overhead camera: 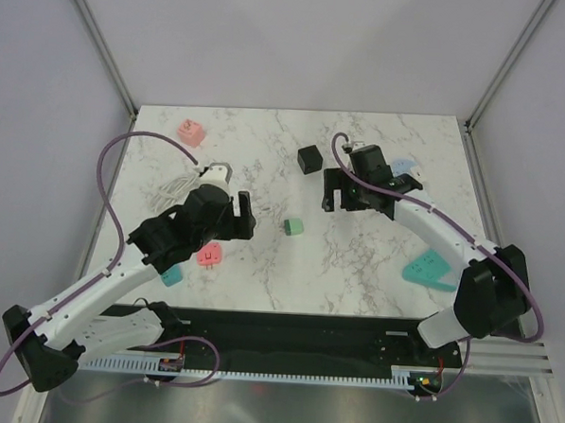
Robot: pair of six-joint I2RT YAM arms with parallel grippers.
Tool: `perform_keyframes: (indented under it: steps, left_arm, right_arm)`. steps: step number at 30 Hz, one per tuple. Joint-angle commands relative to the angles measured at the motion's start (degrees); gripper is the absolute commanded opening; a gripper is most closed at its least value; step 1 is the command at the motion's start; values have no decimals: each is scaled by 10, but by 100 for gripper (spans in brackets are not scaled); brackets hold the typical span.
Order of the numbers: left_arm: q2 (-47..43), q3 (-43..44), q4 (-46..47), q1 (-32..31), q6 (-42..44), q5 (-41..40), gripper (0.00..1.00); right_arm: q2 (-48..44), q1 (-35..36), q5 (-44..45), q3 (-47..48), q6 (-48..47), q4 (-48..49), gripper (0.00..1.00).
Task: Insert the plug
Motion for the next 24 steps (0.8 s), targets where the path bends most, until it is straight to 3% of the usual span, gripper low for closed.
perform_keyframes:
  steps: [1, 4, 7, 11, 15, 17, 20, 24]
  left_arm:
    - [25, 6, 98, 1, 162, 33, 89]
    - [57, 34, 116, 1, 233, 59, 90]
    - [98, 60, 135, 1, 307, 141, 90]
    - [155, 58, 191, -5, 434, 325, 86]
    - [230, 77, 252, -16, 515, 282, 86]
    - [268, 81, 273, -16, 578, 290, 91]
    - [323, 104, 243, -16, 655, 334, 95]
    - [397, 138, 221, -13, 679, 358, 92]
  right_arm:
    - [-85, -4, -5, -9, 35, 32, 98]
    - [-119, -4, -35, -34, 72, 41, 98]
    - [-144, -5, -39, -67, 105, 56, 98]
    - [-186, -18, 16, -92, 153, 56, 98]
    - [-226, -54, 19, -95, 212, 37, 98]
    - [-254, -73, 7, -101, 222, 33, 98]
    - [-293, -93, -17, -106, 216, 34, 98]
    - [-343, -97, -19, -125, 205, 68, 98]
